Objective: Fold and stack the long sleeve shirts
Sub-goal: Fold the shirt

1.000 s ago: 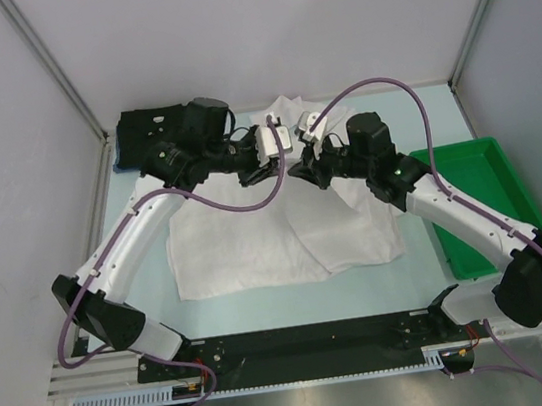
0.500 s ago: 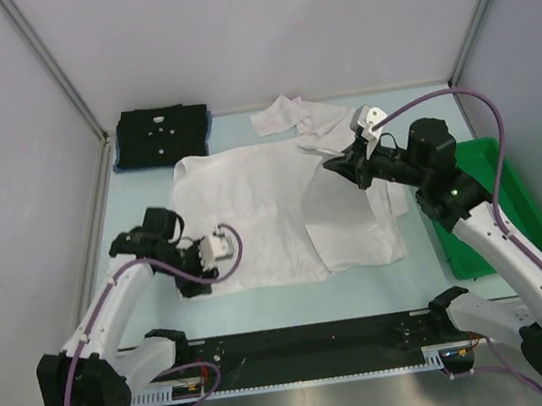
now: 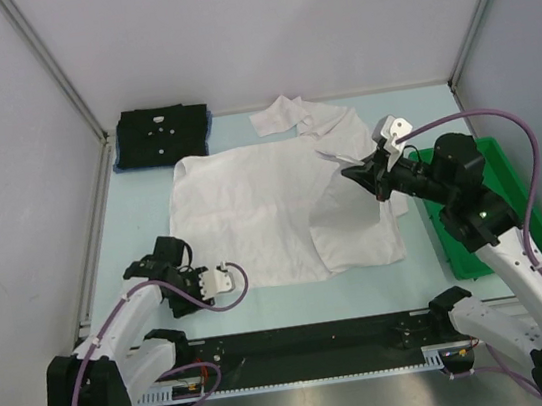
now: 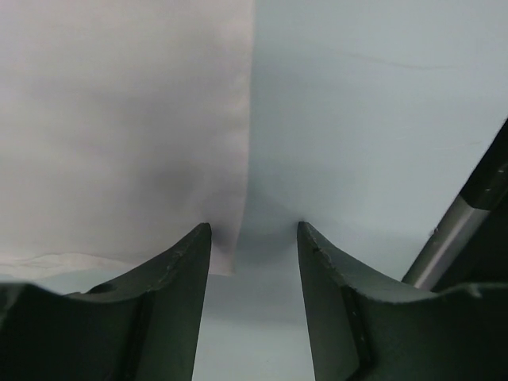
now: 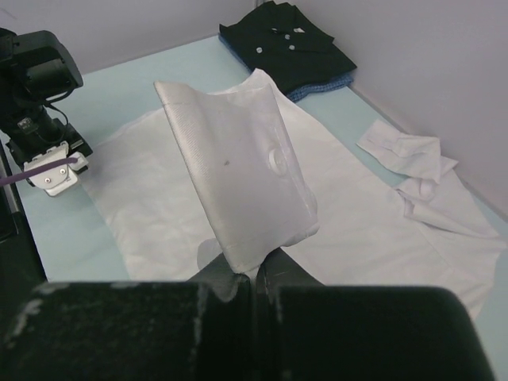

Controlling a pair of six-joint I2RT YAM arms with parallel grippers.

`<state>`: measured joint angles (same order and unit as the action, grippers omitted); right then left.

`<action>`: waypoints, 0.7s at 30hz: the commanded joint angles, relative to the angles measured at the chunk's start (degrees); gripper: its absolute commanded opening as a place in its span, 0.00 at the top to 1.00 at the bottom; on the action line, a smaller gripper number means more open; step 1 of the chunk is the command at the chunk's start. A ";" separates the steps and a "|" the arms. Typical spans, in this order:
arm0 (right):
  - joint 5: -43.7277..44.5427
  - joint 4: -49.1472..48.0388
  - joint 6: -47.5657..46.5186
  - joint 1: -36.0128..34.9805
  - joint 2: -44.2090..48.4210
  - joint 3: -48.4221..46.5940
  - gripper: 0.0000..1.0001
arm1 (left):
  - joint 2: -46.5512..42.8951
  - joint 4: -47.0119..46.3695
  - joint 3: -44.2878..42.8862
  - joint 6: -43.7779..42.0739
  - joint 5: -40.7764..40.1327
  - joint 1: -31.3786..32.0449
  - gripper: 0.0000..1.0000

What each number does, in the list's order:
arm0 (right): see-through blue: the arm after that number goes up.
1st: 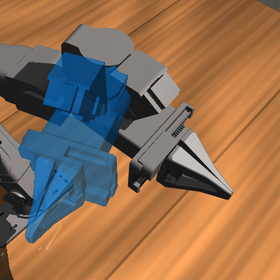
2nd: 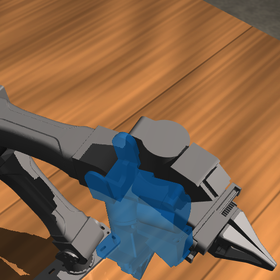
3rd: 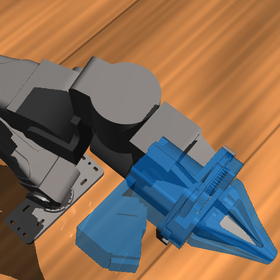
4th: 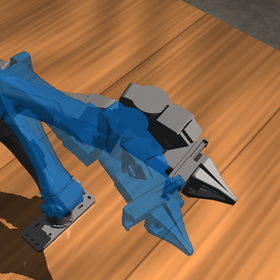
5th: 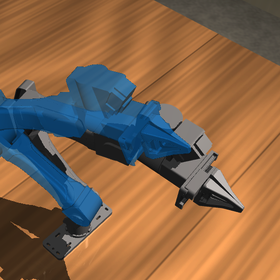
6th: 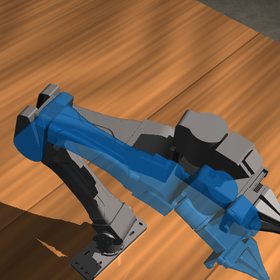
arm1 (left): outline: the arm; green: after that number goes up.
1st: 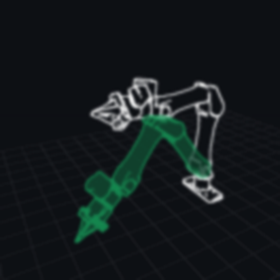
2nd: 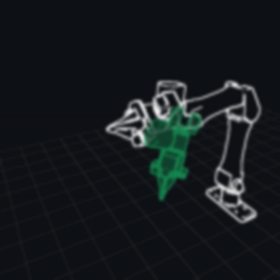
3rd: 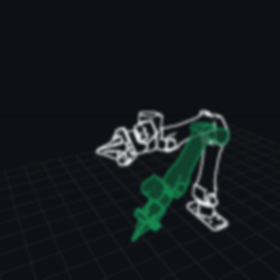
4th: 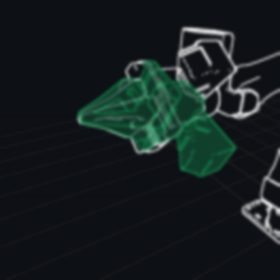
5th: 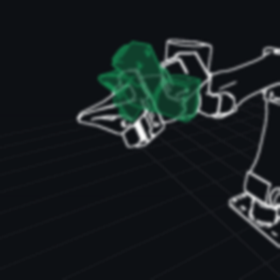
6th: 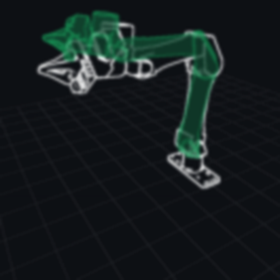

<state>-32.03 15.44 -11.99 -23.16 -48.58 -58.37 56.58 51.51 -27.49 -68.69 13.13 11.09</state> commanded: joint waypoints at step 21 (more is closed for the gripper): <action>8.91 -1.90 -7.78 0.13 1.12 -10.44 1.00 | 4.85 9.66 -16.53 -2.33 5.33 -2.21 1.00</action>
<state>-26.06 18.04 -17.23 -23.16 -46.26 -65.45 59.22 55.72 -37.74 -70.48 14.17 10.61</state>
